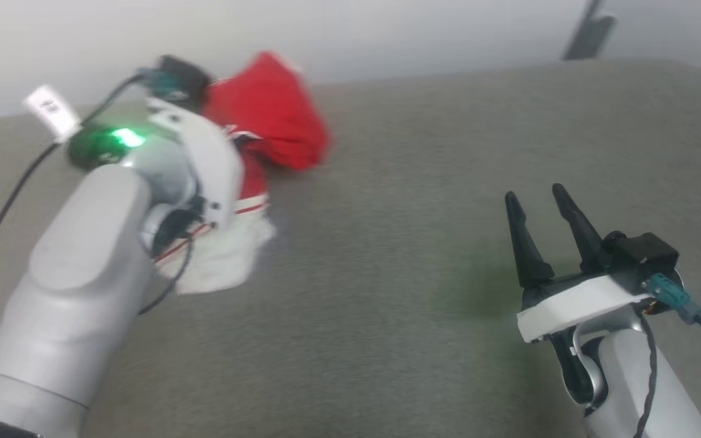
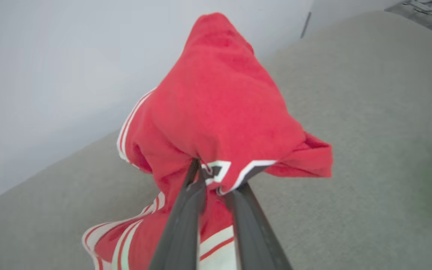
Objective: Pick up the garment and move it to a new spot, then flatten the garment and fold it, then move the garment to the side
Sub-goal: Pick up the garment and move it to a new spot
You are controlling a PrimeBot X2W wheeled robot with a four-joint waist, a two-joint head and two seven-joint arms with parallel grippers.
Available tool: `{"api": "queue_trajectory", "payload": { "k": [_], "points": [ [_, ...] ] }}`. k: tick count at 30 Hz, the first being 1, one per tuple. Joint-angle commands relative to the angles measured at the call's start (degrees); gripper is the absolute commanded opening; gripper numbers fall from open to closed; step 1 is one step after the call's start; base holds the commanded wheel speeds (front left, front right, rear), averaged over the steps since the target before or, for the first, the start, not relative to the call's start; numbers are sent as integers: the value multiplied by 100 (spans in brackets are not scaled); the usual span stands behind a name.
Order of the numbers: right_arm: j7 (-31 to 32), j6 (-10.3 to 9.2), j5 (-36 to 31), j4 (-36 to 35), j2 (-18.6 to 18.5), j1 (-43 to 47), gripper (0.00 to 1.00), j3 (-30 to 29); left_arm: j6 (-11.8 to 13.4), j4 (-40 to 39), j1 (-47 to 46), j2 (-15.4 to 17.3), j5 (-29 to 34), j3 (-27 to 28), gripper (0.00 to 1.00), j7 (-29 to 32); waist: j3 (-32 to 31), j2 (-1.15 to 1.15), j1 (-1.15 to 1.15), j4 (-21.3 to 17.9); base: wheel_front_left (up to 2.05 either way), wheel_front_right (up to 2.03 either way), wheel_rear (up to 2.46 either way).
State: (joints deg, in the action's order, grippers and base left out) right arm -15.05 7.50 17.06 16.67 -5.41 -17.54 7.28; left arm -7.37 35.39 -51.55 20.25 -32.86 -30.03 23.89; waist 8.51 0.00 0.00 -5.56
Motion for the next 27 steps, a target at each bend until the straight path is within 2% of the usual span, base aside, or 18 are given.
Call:
{"api": "queue_trajectory", "payload": {
  "k": [1,3,7,11,14,20,27],
  "points": [
    [-16,-2,42,-60,57,50,100,-45,-11,-333,-61,51,-181,-242,0,101,153,0,0,-470,0,0,0],
    [-15,-2,60,-79,74,47,100,-94,-12,-512,-121,35,-229,-426,0,153,188,0,0,-593,0,0,0],
    [-16,-2,129,-110,141,25,100,-244,-12,-955,-326,-13,-544,-1102,0,329,340,0,0,-1140,0,0,0],
    [-16,-1,215,-158,195,-18,100,-400,-11,-1031,-557,-108,-795,-1833,0,337,534,0,0,-1623,0,0,0],
    [-15,-2,279,-184,222,-40,100,-495,-12,-1044,-602,-230,-1206,-2400,0,284,668,0,0,-1949,0,0,0],
    [-15,-2,522,-185,257,-46,100,-574,-11,-689,-684,-59,-1838,-3419,0,247,910,0,0,-2458,0,0,0],
    [-15,-2,899,-229,254,-9,100,-550,3,-19,-771,273,-2213,-4221,0,597,1132,0,0,-2721,0,0,0]
  ]
}}
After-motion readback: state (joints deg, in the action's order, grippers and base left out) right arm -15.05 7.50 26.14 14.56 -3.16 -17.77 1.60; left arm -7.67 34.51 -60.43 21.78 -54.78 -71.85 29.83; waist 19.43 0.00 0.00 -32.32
